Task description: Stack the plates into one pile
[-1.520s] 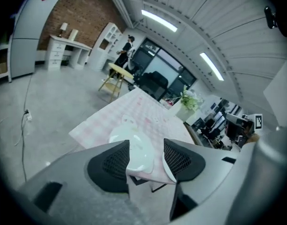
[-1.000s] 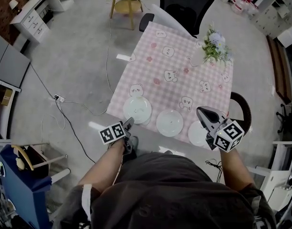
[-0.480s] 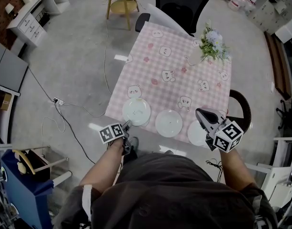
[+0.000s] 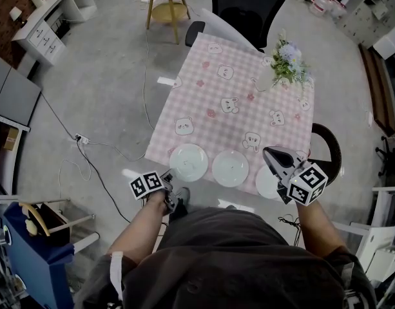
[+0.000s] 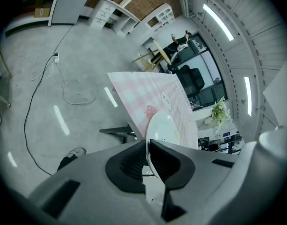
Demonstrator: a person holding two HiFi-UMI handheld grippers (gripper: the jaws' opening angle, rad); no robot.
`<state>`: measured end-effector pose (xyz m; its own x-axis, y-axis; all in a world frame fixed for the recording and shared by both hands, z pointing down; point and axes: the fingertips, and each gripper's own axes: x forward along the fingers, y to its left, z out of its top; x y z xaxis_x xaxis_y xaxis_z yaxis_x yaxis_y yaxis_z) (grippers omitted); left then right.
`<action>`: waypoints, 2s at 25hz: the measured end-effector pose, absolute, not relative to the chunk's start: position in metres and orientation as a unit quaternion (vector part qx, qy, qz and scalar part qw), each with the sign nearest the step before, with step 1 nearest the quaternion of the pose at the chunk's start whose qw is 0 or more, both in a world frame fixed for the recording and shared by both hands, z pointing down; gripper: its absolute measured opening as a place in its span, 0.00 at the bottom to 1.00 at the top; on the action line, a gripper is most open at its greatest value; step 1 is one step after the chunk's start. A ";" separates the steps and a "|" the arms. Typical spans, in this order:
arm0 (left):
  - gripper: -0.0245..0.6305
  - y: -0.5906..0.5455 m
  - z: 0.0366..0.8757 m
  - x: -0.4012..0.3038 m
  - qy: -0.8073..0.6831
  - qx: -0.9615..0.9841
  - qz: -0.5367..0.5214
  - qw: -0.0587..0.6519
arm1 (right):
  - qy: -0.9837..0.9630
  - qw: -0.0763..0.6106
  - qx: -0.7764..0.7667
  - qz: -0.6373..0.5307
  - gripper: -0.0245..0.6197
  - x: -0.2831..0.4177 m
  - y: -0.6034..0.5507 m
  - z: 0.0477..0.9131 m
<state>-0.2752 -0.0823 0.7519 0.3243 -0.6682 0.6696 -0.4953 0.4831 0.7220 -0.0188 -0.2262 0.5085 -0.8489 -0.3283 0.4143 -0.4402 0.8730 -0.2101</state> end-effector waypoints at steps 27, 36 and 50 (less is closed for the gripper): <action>0.06 -0.136 0.627 -0.175 -0.394 0.647 -0.161 0.633 | -0.943 0.153 0.255 0.150 0.03 0.027 -0.219 0.490; 0.06 -0.147 0.669 -0.118 -0.364 0.662 -0.076 0.651 | -0.930 0.148 0.297 0.159 0.03 0.074 -0.211 0.494; 0.09 -0.147 0.734 -0.117 -0.444 0.700 0.271 0.489 | -0.914 0.138 0.336 0.178 0.03 0.115 -0.201 0.503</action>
<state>-0.1171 -0.1470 0.7336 0.4586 -0.3561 0.8142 -0.8870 -0.1279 0.4436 0.1153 -0.2005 0.5033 -0.7360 -0.5651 0.3729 -0.6637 0.7109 -0.2327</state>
